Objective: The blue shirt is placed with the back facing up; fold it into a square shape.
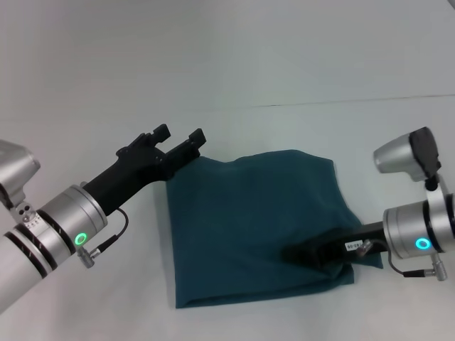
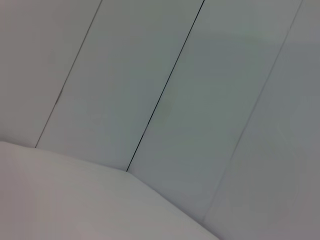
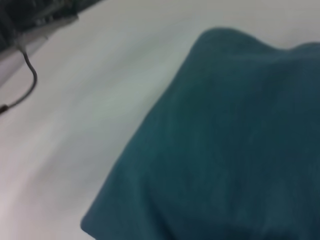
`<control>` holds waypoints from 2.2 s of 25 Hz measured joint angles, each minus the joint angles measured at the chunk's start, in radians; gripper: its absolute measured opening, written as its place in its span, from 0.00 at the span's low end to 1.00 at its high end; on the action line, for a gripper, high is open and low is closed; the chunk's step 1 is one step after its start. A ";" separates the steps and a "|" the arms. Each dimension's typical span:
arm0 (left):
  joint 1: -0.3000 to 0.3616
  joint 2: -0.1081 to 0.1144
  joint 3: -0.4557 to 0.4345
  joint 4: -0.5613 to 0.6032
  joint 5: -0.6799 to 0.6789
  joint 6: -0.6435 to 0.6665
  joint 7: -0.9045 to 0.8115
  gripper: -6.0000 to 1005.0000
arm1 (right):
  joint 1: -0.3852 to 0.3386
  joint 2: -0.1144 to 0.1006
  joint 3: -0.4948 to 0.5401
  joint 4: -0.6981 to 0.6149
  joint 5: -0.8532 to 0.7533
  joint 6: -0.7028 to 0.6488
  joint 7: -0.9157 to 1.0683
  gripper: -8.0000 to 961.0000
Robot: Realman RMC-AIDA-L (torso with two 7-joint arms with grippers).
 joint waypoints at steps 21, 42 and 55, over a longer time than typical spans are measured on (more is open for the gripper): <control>-0.008 -0.002 0.000 -0.009 0.000 -0.009 0.000 0.88 | 0.007 0.011 0.027 -0.142 0.039 -0.038 -0.060 0.01; -0.003 -0.001 0.000 -0.010 0.000 -0.009 -0.004 0.88 | 0.011 0.038 -0.061 -0.124 0.040 0.098 -0.073 0.01; -0.004 -0.004 0.002 -0.015 0.000 -0.002 -0.006 0.88 | -0.116 -0.037 -0.053 -0.220 0.063 -0.133 -0.068 0.02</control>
